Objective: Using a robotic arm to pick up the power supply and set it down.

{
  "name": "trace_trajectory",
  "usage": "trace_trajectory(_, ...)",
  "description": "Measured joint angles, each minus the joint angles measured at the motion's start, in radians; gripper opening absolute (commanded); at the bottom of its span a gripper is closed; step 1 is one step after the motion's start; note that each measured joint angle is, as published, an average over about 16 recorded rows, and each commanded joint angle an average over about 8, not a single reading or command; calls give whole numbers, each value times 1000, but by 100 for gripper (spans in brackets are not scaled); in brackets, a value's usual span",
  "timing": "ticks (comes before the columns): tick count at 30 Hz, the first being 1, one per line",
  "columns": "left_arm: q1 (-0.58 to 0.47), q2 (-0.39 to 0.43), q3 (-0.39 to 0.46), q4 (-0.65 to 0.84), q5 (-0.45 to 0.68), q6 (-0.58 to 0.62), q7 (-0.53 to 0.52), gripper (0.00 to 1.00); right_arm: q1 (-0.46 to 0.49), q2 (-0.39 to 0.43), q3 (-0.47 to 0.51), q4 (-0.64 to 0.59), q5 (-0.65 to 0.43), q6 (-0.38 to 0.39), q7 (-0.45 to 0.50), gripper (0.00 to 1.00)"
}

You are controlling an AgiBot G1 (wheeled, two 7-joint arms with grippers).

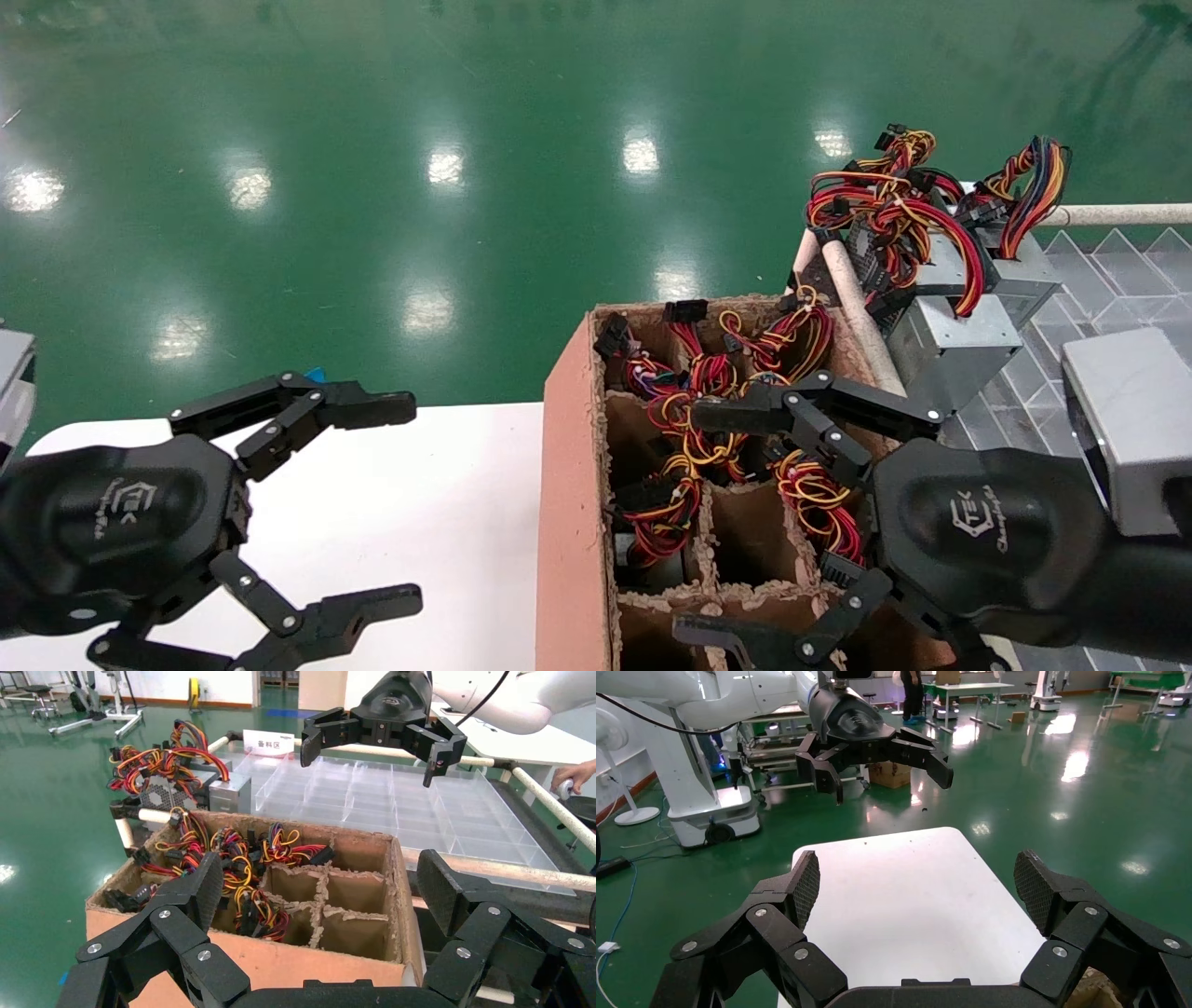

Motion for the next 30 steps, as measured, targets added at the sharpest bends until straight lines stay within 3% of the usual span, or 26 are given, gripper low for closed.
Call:
trace_trajectory(16, 0, 0, 0, 0, 0, 0, 0, 99, 0, 0, 0, 0, 0, 0, 0, 100)
trace_trajectory(24, 0, 0, 0, 0, 0, 0, 0, 0, 4, 5, -1, -3, -13, 4, -2, 100)
trace_trajectory(30, 0, 0, 0, 0, 0, 0, 0, 0, 21, 28, -6, -18, -79, 24, -29, 100)
